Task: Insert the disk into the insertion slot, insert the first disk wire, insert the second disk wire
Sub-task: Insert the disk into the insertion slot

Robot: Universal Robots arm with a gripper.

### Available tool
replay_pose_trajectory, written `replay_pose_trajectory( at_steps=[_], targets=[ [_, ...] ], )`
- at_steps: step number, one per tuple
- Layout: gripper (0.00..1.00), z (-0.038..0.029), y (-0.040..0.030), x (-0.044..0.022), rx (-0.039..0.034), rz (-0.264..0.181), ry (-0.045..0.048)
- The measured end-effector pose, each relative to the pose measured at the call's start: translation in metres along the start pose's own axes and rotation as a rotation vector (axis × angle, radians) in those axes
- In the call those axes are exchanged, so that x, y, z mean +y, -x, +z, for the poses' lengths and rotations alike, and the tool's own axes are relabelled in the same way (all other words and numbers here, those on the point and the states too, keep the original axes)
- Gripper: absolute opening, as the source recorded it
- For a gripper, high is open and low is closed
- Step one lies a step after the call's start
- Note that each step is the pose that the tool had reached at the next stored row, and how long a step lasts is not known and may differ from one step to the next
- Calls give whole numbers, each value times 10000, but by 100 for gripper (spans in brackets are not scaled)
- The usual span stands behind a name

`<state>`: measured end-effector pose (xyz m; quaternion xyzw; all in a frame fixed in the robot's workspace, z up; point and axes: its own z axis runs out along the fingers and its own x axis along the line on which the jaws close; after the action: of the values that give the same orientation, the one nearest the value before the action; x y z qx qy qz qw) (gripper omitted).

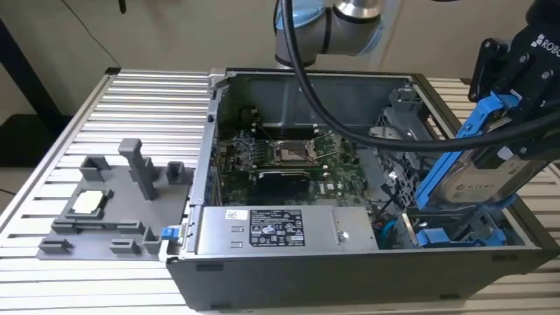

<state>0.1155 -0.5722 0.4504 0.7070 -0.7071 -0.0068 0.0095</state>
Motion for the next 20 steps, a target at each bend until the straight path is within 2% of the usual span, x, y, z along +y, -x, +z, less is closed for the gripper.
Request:
replay_pose_trajectory(
  at_steps=[20],
  targets=[
    [33,217,0,-66,19,-128,0]
  ],
)
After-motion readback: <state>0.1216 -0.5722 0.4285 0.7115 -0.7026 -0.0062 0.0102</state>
